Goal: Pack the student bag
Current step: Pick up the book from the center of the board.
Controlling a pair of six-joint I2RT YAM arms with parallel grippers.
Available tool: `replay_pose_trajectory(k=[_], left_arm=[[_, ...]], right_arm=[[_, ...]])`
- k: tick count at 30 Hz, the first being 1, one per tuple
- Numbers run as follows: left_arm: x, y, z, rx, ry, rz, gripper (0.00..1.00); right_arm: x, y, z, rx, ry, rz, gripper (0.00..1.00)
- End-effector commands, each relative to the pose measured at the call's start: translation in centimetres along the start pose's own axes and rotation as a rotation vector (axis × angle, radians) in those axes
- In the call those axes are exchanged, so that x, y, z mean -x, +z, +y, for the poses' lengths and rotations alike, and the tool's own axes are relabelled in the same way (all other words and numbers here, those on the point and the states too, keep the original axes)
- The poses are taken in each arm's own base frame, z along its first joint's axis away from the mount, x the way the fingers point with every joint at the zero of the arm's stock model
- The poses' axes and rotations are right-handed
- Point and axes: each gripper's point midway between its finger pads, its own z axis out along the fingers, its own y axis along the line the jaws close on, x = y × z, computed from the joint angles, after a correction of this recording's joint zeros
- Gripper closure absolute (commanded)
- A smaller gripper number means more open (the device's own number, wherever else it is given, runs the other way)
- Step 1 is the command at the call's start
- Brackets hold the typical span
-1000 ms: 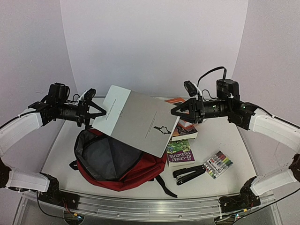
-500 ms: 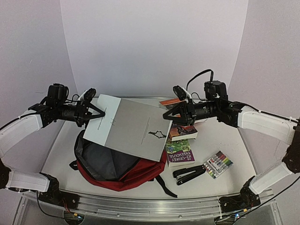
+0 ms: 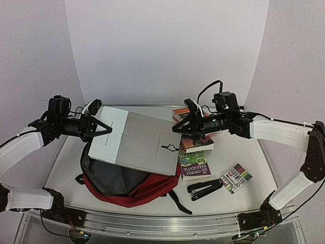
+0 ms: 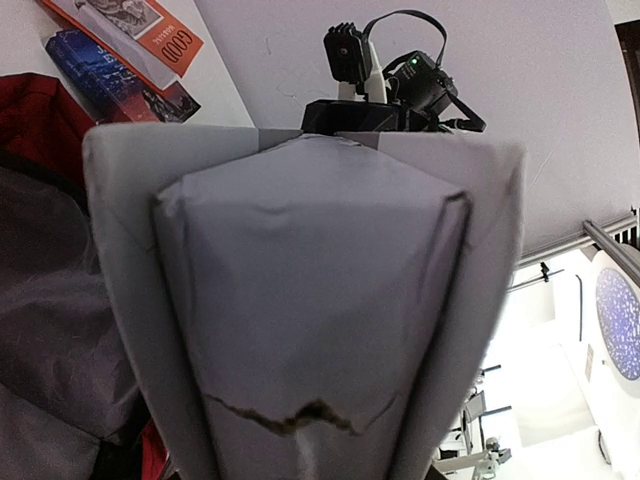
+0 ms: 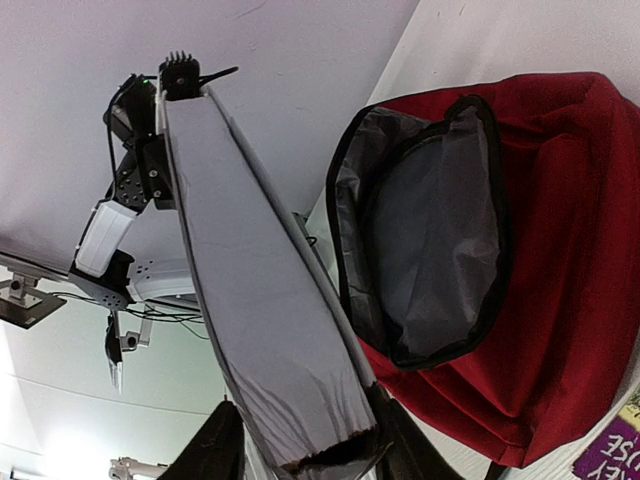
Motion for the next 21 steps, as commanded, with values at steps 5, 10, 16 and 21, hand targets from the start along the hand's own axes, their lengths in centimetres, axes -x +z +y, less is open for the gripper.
replay_pose_trajectory(k=[5, 10, 16, 21], left_arm=[[2.0, -1.4, 0.1, 0.122, 0.005, -0.181, 0.74], [3.8, -2.7, -0.2, 0.165, -0.023, -0.315, 0.74], [5.6, -5.3, 0.4, 0.283, -0.148, -0.412, 0.74], [6.3, -7.9, 2.0, 0.384, -0.206, -0.506, 0.71]], right_arm=[[3.5, 0.0, -1.1, -0.115, -0.046, -0.144, 0.33], [4.0, -1.0, -2.6, -0.211, -0.031, -0.225, 0.25], [2.4, -2.4, -4.7, -0.319, 0.003, -0.261, 0.19], [-0.2, -2.0, -5.8, -0.365, 0.037, -0.248, 0.17]])
